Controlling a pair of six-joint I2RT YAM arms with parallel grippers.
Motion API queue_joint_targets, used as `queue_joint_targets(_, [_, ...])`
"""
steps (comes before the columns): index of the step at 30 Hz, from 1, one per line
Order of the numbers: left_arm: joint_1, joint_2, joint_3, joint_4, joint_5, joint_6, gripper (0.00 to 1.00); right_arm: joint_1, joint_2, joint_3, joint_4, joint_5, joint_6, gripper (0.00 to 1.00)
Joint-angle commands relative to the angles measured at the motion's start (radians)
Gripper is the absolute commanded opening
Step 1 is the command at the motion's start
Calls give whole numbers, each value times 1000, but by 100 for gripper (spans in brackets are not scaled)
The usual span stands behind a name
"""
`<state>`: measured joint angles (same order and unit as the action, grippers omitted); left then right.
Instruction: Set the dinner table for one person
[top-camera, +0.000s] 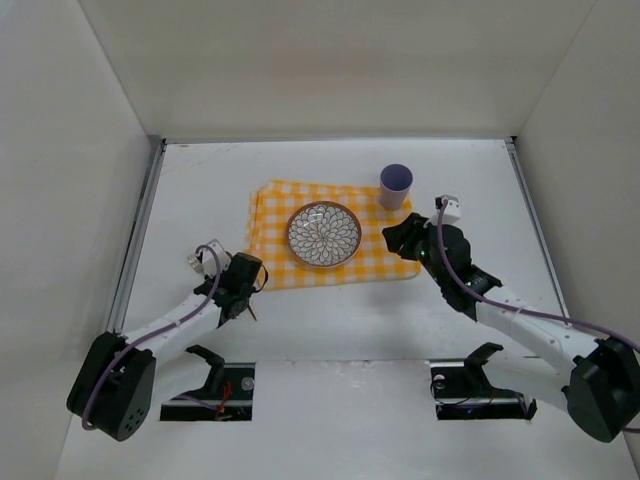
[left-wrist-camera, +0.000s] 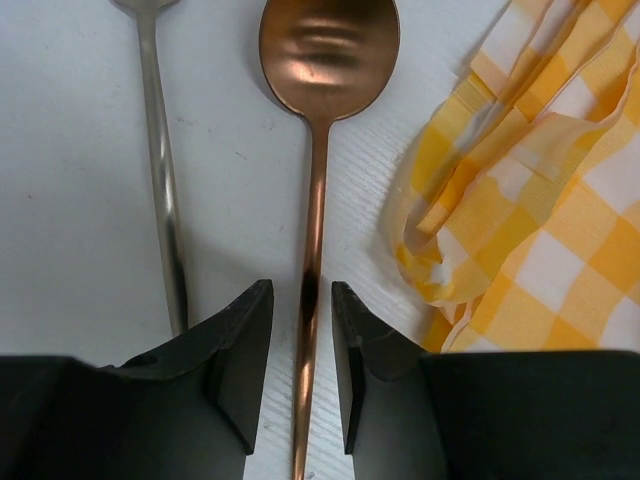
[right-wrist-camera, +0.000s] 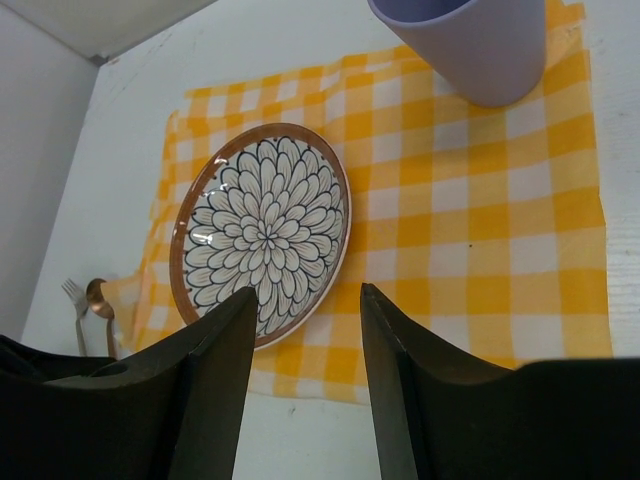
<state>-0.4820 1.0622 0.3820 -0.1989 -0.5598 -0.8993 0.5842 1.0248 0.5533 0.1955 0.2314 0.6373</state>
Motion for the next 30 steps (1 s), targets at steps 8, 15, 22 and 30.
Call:
queue_joint_targets(8, [18,47,-5,18,32,8,7,10,20,22,68,-3,9,53])
queue_joint_targets(15, [10,-178,81,-152,-9,49,0,-16,-15,4,62,2,9,56])
queue_joint_targets(22, [-190,-138,346,-176,-12,65,0,-37,-12,-1,50,32,13,57])
queue_joint_targets(30, [-402,284,587,168,86,62,0,-83,-26,7,-13,55,27,58])
